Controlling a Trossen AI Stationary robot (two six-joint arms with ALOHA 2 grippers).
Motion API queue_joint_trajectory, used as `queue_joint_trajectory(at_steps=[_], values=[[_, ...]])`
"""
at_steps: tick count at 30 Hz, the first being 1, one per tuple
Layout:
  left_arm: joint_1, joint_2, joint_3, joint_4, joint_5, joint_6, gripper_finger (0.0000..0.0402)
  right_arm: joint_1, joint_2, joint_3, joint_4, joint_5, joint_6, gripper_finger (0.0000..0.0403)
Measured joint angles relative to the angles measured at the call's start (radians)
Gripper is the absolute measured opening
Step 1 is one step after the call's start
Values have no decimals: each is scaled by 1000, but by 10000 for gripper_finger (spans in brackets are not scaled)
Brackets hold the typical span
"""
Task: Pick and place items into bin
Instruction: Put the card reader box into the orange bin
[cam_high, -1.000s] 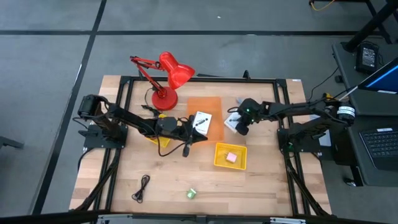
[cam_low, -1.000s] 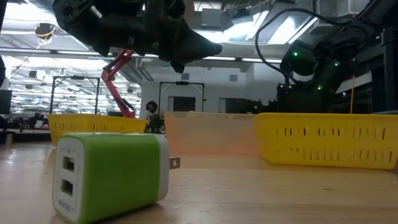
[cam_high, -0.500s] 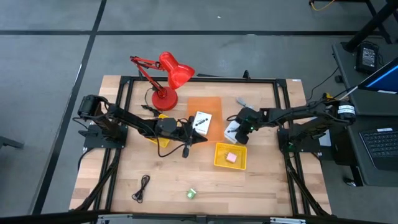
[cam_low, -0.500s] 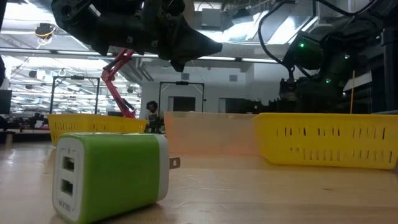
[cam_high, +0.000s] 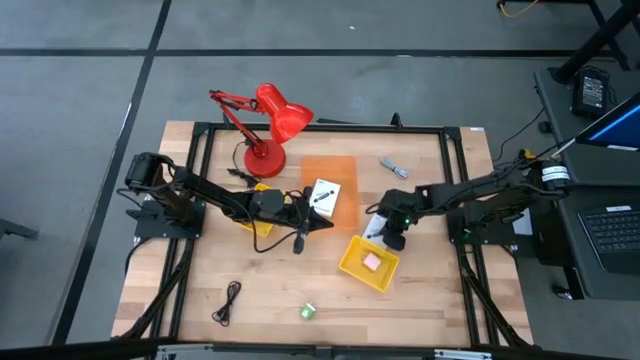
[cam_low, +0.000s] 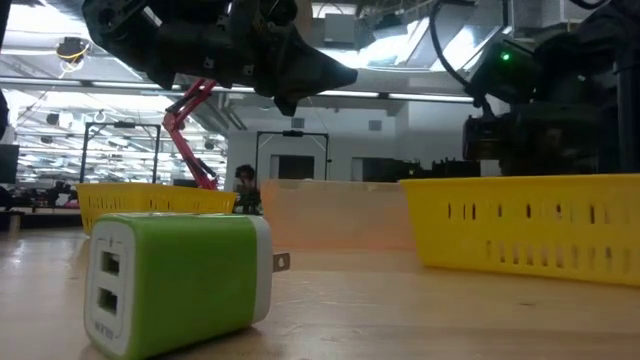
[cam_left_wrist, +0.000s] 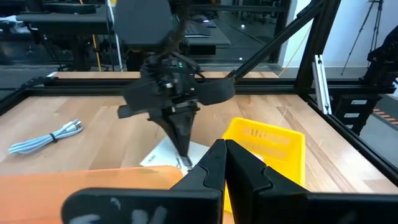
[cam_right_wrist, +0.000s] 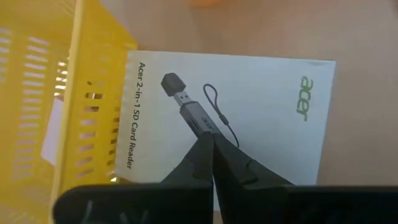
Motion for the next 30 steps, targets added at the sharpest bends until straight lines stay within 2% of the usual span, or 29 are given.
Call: queue_joint_trajectory(at_steps=[13,19,23,30], values=[[-1,0,0,0,0,0,3,84,7,-8,146,-86,-73,0],[-2,0,0,0,1,0,3,85,6,-8,187,-182,-88,0],[-2,0,0,0,1,0,3,87,5,-8,199,-174,-109,0],[-2,0,0,0,1,0,3,87,4,11,177,-67,-136,0]])
